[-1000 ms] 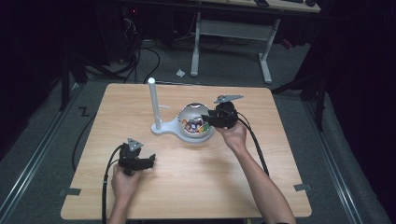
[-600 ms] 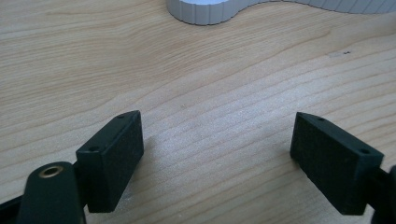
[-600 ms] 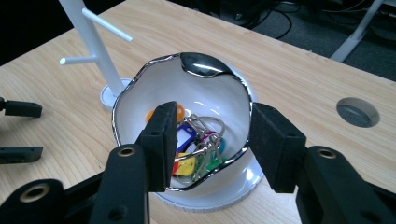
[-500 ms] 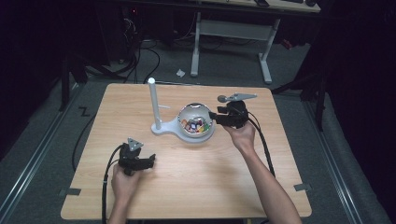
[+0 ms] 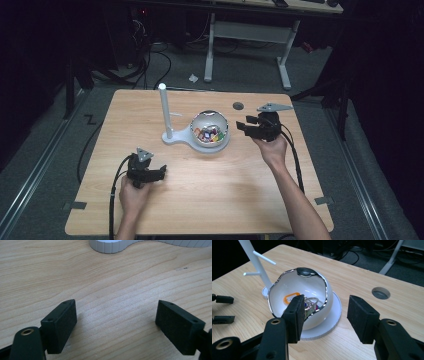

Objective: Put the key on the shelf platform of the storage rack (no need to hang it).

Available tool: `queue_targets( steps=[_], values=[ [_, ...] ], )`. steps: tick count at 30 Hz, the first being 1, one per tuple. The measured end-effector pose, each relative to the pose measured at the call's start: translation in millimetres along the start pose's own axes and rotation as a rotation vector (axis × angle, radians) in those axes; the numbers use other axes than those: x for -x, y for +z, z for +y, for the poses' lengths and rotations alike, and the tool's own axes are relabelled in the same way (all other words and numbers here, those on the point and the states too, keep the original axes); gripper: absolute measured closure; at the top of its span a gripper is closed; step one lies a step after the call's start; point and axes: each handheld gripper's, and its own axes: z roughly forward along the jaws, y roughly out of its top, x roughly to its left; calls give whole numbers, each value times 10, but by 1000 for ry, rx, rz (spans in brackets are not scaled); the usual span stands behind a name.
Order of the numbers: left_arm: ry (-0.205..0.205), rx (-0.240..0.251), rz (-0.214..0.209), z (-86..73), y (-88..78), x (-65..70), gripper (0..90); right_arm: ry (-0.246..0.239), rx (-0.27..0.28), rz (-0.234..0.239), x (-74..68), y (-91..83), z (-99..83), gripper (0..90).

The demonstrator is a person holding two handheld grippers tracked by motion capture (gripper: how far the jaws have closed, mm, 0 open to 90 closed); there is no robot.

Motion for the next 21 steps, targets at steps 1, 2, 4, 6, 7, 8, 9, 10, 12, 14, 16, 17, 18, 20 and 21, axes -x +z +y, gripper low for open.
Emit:
queue_targets(
  steps=[1, 2, 4, 6, 7, 8, 9, 10, 12, 14, 16, 17, 18, 20, 21],
  values=[
    [-1, 0, 0, 0, 0, 0, 178, 7, 4, -3, 17, -24, -22, 485],
    [1, 0, 0, 0, 0, -1, 178, 16, 4, -5, 35, -48, -43, 484],
    [0, 0, 0, 0, 0, 0, 178, 18, -4, -10, 63, -90, -68, 479],
    [-1, 0, 0, 0, 0, 0, 178, 8, -12, -22, 64, -139, -82, 477],
    [0, 0, 0, 0, 0, 0, 178, 2, -15, -26, 60, -162, -89, 476],
    [1, 0, 0, 0, 0, 0, 178, -1, -10, -30, 57, -186, -103, 479],
    [1, 0, 0, 0, 0, 0, 178, 1, -5, -34, 58, -208, -123, 479],
    [0, 0, 0, 0, 0, 0, 178, -2, -4, -36, 65, -228, -143, 479],
    [0, 0, 0, 0, 0, 0, 178, 7, -10, -42, 81, -264, -187, 476],
    [0, 0, 0, 0, 0, 0, 178, 9, -16, -49, 97, -294, -210, 472],
    [1, 0, 0, 0, 0, -1, 178, 8, -12, -51, 106, -337, -212, 470],
    [0, 0, 0, 0, 0, 0, 178, 9, -6, -50, 104, -362, -210, 470],
    [0, 0, 0, 0, 0, 0, 178, 10, -2, -47, 101, -385, -207, 468],
    [1, 0, 0, 0, 0, -1, 177, 9, 1, -45, 93, -422, -204, 462],
    [0, 0, 0, 0, 0, 0, 178, 6, 2, -44, 91, -438, -204, 461]
  ],
)
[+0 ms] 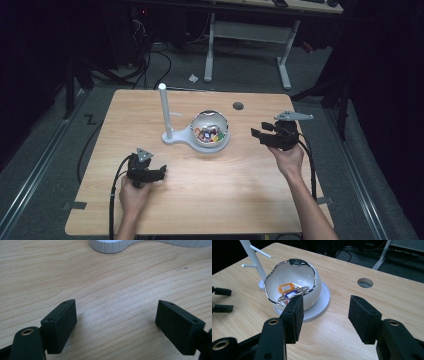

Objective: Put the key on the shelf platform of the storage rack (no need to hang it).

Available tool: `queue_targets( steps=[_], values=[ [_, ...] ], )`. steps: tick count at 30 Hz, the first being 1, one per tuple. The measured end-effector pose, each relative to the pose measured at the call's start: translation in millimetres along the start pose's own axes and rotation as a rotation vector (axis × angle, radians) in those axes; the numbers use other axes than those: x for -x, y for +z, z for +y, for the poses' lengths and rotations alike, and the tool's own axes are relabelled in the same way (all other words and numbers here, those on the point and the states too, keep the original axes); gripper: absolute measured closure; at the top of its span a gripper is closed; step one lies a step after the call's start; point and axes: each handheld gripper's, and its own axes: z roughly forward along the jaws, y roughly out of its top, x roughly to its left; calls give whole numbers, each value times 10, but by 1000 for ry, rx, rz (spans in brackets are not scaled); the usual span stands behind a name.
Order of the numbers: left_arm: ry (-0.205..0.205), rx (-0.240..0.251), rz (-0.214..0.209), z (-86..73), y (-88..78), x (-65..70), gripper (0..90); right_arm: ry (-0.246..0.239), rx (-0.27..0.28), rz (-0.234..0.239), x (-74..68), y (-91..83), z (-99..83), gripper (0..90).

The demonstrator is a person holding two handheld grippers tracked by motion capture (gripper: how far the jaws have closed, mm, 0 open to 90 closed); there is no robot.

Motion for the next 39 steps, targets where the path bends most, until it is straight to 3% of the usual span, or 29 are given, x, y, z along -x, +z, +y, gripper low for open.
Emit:
queue_targets(
  steps=[4, 7, 21, 39],
  values=[
    [1, 0, 0, 0, 0, 0, 178, -2, -1, -1, 3, -60, -20, 457],
    [0, 0, 0, 0, 0, 0, 178, 27, 12, 20, 9, -114, -81, 462],
    [1, 0, 0, 0, 0, 0, 178, 10, 24, -4, -79, -382, -176, 465],
    [6, 3, -1, -1, 1, -2, 177, 65, 36, -23, -23, -618, -483, 464]
  ],
)
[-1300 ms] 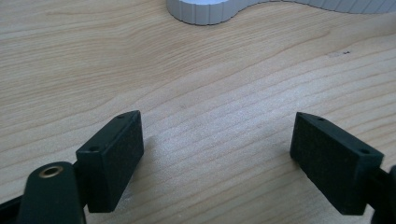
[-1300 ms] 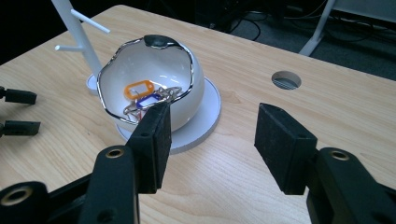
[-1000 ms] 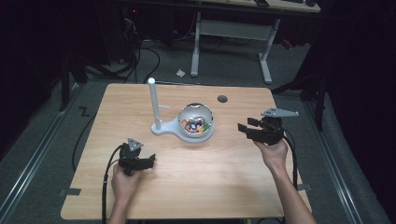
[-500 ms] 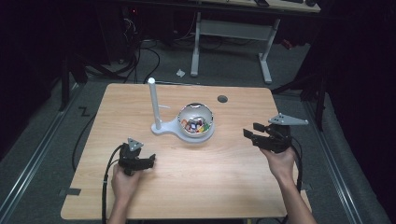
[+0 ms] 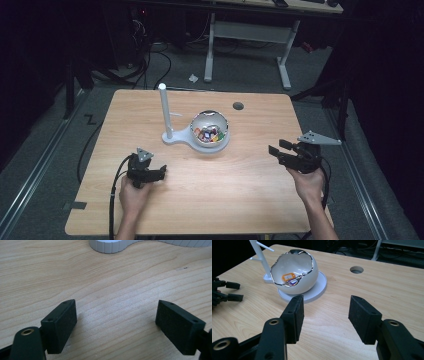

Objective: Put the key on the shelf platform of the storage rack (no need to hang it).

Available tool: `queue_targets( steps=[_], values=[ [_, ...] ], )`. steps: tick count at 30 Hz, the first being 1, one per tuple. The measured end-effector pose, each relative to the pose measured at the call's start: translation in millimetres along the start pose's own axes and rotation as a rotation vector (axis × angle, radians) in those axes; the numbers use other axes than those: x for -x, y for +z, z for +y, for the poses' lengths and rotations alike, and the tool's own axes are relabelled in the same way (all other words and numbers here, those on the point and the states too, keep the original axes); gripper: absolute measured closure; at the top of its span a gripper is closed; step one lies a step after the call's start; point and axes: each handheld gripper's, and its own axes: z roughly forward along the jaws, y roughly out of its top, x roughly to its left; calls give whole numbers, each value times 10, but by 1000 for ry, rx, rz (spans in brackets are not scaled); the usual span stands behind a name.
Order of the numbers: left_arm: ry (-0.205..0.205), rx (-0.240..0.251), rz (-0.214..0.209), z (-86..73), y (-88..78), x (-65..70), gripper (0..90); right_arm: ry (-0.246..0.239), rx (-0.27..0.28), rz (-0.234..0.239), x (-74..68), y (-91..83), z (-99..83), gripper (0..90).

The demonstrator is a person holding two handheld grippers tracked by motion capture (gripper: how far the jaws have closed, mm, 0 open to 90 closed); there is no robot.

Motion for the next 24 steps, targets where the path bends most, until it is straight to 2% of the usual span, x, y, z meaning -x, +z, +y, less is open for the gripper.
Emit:
queue_targets(
  steps=[13, 20, 24],
  values=[
    [1, 0, 0, 0, 0, -1, 177, 0, -3, 3, -47, 24, -173, 439],
    [-13, -2, 7, -3, -3, 8, 177, 2, -13, 6, -76, 80, -256, 431],
    [-4, -1, 2, -3, -2, 3, 177, 3, -19, 4, -86, 112, -309, 422]
  ],
)
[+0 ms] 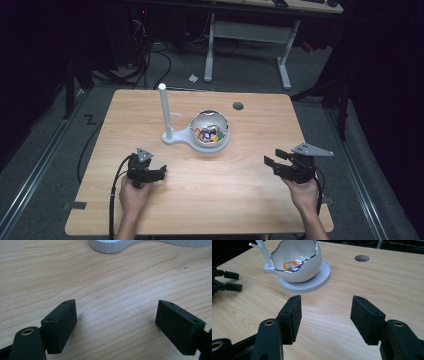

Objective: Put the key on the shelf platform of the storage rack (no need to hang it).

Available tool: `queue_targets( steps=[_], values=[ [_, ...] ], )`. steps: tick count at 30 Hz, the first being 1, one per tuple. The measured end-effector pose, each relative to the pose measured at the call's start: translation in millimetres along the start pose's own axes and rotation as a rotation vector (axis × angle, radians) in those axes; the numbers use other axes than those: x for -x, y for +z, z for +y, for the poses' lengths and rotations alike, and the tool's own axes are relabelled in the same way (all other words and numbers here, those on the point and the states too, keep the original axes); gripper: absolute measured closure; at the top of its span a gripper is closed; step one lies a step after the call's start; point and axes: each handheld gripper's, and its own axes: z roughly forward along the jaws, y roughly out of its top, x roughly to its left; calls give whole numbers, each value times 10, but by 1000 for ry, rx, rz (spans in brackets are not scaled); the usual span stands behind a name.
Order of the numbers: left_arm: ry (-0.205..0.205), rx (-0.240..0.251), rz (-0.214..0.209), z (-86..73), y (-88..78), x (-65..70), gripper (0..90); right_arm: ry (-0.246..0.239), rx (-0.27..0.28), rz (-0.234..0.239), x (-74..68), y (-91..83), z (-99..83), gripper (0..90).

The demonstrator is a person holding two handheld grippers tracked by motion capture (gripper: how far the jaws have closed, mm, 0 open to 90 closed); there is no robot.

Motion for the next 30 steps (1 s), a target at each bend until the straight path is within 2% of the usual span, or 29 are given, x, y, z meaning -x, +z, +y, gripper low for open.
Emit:
queue_targets(
  steps=[2, 7, 10, 12, 24, 30],
  values=[
    [-9, -2, 5, -1, -2, 6, 177, 5, -8, 4, -4, 21, -25, 421],
    [6, -1, -5, 0, 1, -3, 177, 7, -24, 15, -13, 84, -72, 421],
    [-7, -1, 4, 0, -2, 4, 177, 5, -29, 20, -19, 117, -108, 419],
    [0, 0, 0, 0, 0, 0, 177, 12, -36, 23, -20, 134, -133, 420],
    [1, 0, 0, 0, 0, 0, 177, 45, -42, 32, -4, 214, -281, 420],
    [8, -1, -5, 1, 1, -4, 177, 43, -50, 31, 0, 265, -343, 442]
  ],
)
